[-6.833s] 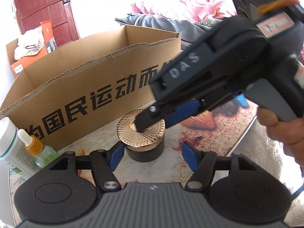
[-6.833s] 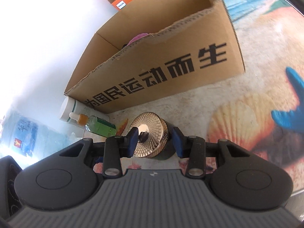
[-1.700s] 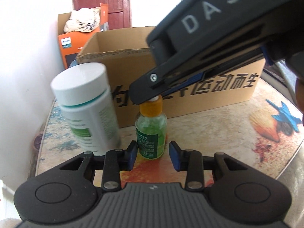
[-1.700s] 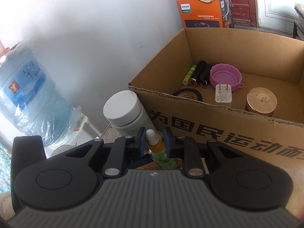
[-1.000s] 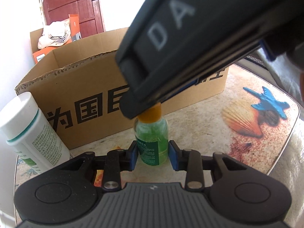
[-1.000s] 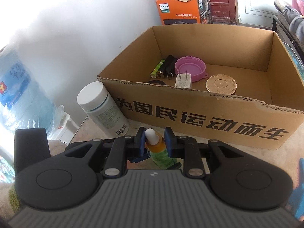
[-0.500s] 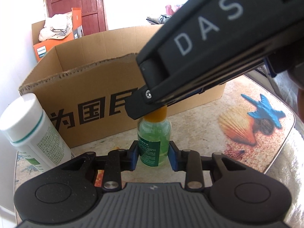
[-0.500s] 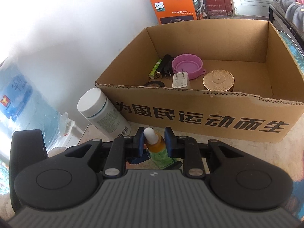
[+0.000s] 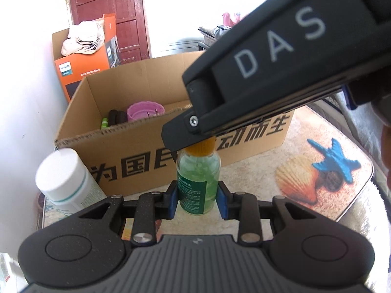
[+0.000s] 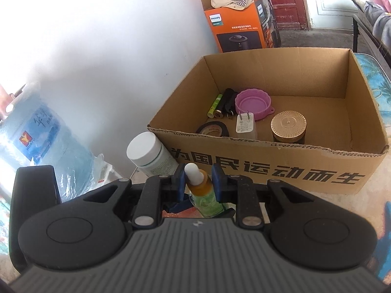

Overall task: Organize rigid objects
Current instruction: 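Carry the dropper bottle into the box and lower it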

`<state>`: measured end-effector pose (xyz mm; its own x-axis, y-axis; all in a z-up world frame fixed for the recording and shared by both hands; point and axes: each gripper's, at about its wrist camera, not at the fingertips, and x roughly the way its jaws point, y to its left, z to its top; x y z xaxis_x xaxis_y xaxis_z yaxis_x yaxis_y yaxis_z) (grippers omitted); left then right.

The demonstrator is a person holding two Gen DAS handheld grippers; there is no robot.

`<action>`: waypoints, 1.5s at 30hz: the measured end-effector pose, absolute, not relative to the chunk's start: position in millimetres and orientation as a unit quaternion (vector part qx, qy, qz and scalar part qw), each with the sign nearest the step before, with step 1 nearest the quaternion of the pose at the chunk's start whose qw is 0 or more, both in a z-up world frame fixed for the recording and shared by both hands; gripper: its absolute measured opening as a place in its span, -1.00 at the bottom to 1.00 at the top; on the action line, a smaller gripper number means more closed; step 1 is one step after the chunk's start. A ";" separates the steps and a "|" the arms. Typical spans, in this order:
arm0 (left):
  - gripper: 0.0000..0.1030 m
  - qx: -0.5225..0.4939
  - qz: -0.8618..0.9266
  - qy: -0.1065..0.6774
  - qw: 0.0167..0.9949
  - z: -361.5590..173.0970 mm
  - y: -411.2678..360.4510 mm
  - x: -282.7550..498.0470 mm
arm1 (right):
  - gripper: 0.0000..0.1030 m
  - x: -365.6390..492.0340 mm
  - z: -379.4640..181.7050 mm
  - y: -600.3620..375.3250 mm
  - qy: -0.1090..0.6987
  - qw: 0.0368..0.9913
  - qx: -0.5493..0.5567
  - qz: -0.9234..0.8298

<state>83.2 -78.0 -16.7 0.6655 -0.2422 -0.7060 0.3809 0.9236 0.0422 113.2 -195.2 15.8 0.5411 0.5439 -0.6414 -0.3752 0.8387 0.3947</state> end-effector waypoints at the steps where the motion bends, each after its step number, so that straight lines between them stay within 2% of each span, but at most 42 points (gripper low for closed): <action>1: -0.36 0.093 -0.170 0.371 0.908 -12.9 -78.0 83.2 | -0.60 113.2 19.1 -195.9 0.398 0.872 0.106 0.266; 16: -0.35 0.082 -0.153 0.335 0.926 43.9 -81.1 102.5 | -0.60 128.3 86.1 -204.3 0.350 0.885 0.087 0.293; 29: -0.35 0.084 -0.151 0.321 0.931 58.6 -95.4 142.0 | -0.60 166.5 110.6 -220.8 0.338 0.891 0.081 0.292; 37: -0.35 0.047 -0.177 0.376 0.908 52.5 -101.9 215.5 | -0.60 245.1 102.5 -236.7 0.377 0.878 0.091 0.279; 45: -0.35 0.020 -0.174 0.435 0.883 27.3 -114.8 293.9 | -0.60 326.4 68.7 -247.8 0.427 0.857 0.108 0.268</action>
